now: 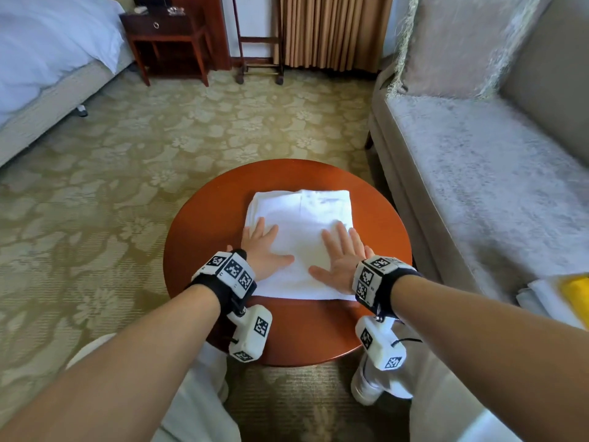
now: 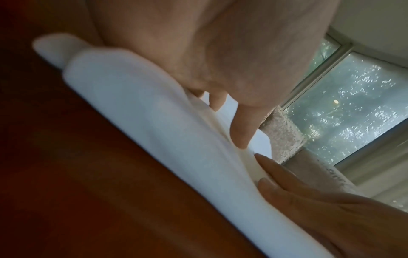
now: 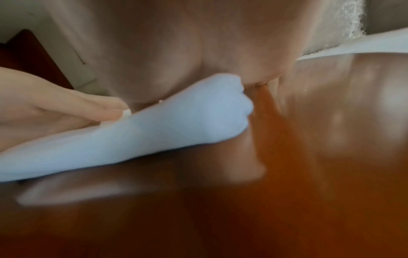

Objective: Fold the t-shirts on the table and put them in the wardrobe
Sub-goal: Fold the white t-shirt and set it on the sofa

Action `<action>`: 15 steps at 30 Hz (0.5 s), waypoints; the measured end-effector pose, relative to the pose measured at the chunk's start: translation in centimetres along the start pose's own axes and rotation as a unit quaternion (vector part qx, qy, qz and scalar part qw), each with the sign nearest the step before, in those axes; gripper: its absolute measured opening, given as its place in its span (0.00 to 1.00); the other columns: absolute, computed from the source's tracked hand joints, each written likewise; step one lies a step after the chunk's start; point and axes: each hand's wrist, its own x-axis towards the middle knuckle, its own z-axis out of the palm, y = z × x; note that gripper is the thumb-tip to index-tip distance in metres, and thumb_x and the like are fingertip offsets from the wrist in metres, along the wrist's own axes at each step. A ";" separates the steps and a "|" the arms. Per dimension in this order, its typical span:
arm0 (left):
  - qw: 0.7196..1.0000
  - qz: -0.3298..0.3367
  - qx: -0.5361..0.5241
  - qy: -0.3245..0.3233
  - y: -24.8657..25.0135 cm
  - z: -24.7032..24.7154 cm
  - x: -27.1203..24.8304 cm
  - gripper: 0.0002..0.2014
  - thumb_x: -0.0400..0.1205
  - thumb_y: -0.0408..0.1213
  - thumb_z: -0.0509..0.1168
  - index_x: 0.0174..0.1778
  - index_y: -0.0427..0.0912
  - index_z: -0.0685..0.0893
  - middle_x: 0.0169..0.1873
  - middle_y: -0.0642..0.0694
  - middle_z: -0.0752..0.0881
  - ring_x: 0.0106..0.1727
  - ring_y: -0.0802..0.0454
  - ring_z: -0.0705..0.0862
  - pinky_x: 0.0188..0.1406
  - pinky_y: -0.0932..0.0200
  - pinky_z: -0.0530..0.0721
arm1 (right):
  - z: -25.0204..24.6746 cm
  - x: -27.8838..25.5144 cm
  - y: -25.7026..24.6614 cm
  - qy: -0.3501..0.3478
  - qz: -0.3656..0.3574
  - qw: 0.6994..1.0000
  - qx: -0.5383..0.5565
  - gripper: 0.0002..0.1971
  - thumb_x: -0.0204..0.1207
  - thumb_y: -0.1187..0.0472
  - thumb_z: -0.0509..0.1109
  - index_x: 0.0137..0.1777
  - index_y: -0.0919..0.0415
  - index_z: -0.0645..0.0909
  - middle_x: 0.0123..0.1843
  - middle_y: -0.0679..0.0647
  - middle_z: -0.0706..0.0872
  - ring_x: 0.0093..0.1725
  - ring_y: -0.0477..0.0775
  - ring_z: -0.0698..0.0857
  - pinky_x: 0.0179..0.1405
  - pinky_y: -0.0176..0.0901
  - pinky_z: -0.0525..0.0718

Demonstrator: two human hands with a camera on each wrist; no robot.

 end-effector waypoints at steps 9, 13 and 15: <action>0.974 -0.172 -0.075 0.130 0.6 -0.4 -5.1 0.28 0.73 0.37 0.69 0.70 0.38 0.72 0.69 0.39 0.72 0.68 0.38 0.73 0.61 0.47 0.78 | -2.1 -4.0 -1.4 0.086 0.235 0.956 0.150 0.39 0.68 0.43 0.75 0.74 0.60 0.66 0.68 0.58 0.73 0.68 0.60 0.74 0.67 0.57 0.77; 0.967 -0.211 -0.074 0.122 1.1 0.3 -7.1 0.29 0.77 0.35 0.70 0.73 0.36 0.69 0.71 0.37 0.73 0.60 0.40 0.80 0.33 0.57 0.73 | -1.5 -6.1 -1.6 0.066 0.231 0.948 0.209 0.20 0.74 0.51 0.74 0.59 0.64 0.81 0.39 0.55 0.81 0.35 0.53 0.83 0.30 0.41 0.82; 0.960 -0.239 -0.091 0.118 1.2 0.6 -8.0 0.31 0.78 0.36 0.71 0.75 0.35 0.66 0.70 0.35 0.74 0.63 0.39 0.81 0.37 0.56 0.73 | -1.7 -7.7 -1.7 0.052 0.223 0.952 0.203 0.19 0.75 0.54 0.73 0.60 0.65 0.81 0.40 0.56 0.82 0.35 0.54 0.83 0.30 0.40 0.80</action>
